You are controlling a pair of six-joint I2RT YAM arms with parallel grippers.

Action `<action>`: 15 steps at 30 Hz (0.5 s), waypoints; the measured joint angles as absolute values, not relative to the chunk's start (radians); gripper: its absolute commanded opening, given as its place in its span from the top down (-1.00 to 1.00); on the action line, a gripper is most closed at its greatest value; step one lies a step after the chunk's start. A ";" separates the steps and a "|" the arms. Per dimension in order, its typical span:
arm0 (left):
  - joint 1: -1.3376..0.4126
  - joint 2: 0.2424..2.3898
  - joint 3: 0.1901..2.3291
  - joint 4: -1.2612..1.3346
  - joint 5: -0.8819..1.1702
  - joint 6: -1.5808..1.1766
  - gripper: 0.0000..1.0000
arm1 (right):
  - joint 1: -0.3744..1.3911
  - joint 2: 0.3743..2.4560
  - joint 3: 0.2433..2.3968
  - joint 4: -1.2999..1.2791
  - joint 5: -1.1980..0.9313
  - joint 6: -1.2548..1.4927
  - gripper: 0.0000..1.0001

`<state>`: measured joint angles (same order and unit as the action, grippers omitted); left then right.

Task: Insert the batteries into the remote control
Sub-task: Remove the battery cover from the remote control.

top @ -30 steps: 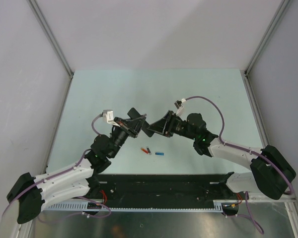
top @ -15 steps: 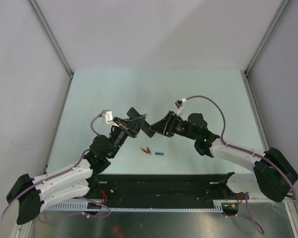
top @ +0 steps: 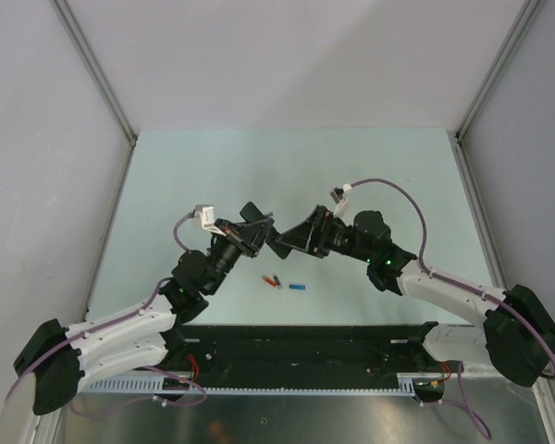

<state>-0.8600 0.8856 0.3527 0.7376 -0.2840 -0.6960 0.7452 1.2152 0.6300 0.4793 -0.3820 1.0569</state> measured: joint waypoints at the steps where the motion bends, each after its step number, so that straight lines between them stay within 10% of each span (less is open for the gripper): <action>1: -0.859 0.889 0.353 0.736 -0.284 -0.703 1.00 | 0.741 1.205 0.631 0.463 -0.382 1.052 -0.87; 15: -0.576 1.081 0.414 0.685 0.173 -0.989 1.00 | 0.877 1.041 1.003 -0.268 -0.048 0.566 -0.84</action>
<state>-0.5762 1.0805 0.4141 0.6846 0.1730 -0.9894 0.8768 1.0409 1.0035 -0.2684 -0.0479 0.5663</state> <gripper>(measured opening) 0.152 0.937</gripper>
